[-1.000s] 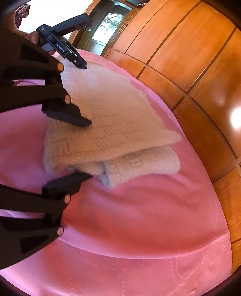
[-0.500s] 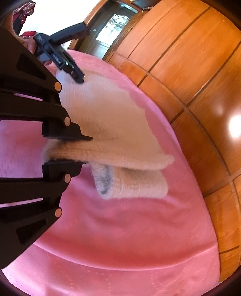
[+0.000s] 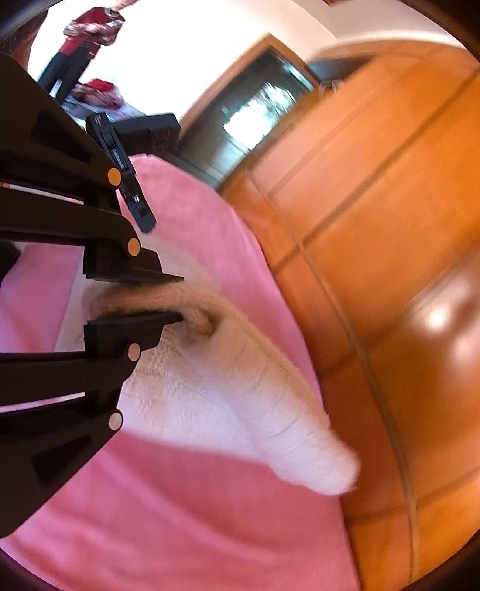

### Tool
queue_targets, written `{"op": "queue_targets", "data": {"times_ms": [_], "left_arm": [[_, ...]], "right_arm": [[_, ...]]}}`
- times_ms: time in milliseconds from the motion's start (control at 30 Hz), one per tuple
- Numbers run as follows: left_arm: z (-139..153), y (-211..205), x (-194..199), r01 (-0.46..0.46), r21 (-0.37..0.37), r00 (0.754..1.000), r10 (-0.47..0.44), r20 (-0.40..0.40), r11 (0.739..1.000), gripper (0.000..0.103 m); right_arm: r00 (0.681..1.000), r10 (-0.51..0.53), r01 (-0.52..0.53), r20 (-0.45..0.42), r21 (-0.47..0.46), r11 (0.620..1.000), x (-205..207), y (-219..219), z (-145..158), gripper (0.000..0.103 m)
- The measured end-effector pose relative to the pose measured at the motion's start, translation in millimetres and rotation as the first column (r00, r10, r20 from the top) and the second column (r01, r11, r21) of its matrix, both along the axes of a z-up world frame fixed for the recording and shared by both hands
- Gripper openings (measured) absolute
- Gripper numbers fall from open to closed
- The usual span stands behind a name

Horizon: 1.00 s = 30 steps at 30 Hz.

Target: Fold small clothes

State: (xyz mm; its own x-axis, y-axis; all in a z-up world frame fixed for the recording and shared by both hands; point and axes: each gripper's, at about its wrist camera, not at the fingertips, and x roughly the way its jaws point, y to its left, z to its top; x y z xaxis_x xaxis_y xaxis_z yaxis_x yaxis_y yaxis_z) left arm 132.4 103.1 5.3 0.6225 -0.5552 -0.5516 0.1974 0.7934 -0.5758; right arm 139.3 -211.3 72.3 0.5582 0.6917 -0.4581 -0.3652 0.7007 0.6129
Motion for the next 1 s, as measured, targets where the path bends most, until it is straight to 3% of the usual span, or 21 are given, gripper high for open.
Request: {"op": "queue_targets", "data": {"times_ms": [233, 267, 367, 433, 633, 667, 700, 733, 833, 867, 1000], "left_arm": [[-6, 56, 2, -0.036, -0.190, 0.998, 0.026, -0.053, 0.981, 0.062], [-9, 61, 3, -0.039, -0.230, 0.997, 0.024, -0.067, 0.972, 0.062], [-12, 69, 4, -0.031, -0.279, 0.997, 0.008, -0.082, 0.960, 0.064], [-17, 66, 9, -0.031, -0.286, 0.994, 0.000, -0.109, 0.958, 0.069], [-22, 47, 24, -0.004, -0.297, 0.989, -0.040, -0.143, 0.955, 0.069], [-22, 38, 29, 0.008, -0.302, 0.988, -0.055, -0.146, 0.953, 0.069], [-22, 34, 32, 0.016, -0.304, 0.987, -0.064, -0.149, 0.953, 0.072], [-23, 27, 36, 0.022, -0.304, 0.986, -0.071, -0.153, 0.953, 0.075], [-30, 5, 50, 0.046, -0.283, 0.978, -0.102, -0.185, 0.958, 0.077], [-33, 0, 54, 0.049, -0.276, 0.974, -0.107, -0.198, 0.960, 0.077], [-43, -26, 68, 0.079, -0.272, 0.962, -0.145, -0.231, 0.959, 0.076]], "right_arm": [[0.970, 0.236, -0.239, -0.056, -0.069, 0.969, 13, 130, -39, 0.009], [0.957, 0.281, -0.286, -0.069, -0.079, 0.955, 12, 150, -49, 0.003], [0.942, 0.327, -0.335, -0.073, -0.200, 0.921, 3, 189, -69, 0.000], [0.934, 0.343, -0.357, -0.099, -0.202, 0.912, 2, 198, -82, 0.000], [0.923, 0.378, -0.385, -0.078, -0.216, 0.897, -27, 176, -88, 0.004], [0.926, 0.370, -0.378, -0.078, -0.214, 0.901, -32, 167, -88, 0.009], [0.930, 0.360, -0.367, -0.075, -0.214, 0.905, -35, 160, -88, 0.023], [0.938, 0.340, -0.346, -0.066, -0.216, 0.913, -40, 148, -87, 0.028], [0.961, 0.266, -0.276, -0.075, -0.222, 0.935, -49, 114, -90, 0.034], [0.971, 0.228, -0.239, -0.075, -0.224, 0.945, -53, 100, -91, 0.042], [0.994, 0.080, -0.096, -0.079, -0.216, 0.972, -61, 48, -94, 0.054]]}}
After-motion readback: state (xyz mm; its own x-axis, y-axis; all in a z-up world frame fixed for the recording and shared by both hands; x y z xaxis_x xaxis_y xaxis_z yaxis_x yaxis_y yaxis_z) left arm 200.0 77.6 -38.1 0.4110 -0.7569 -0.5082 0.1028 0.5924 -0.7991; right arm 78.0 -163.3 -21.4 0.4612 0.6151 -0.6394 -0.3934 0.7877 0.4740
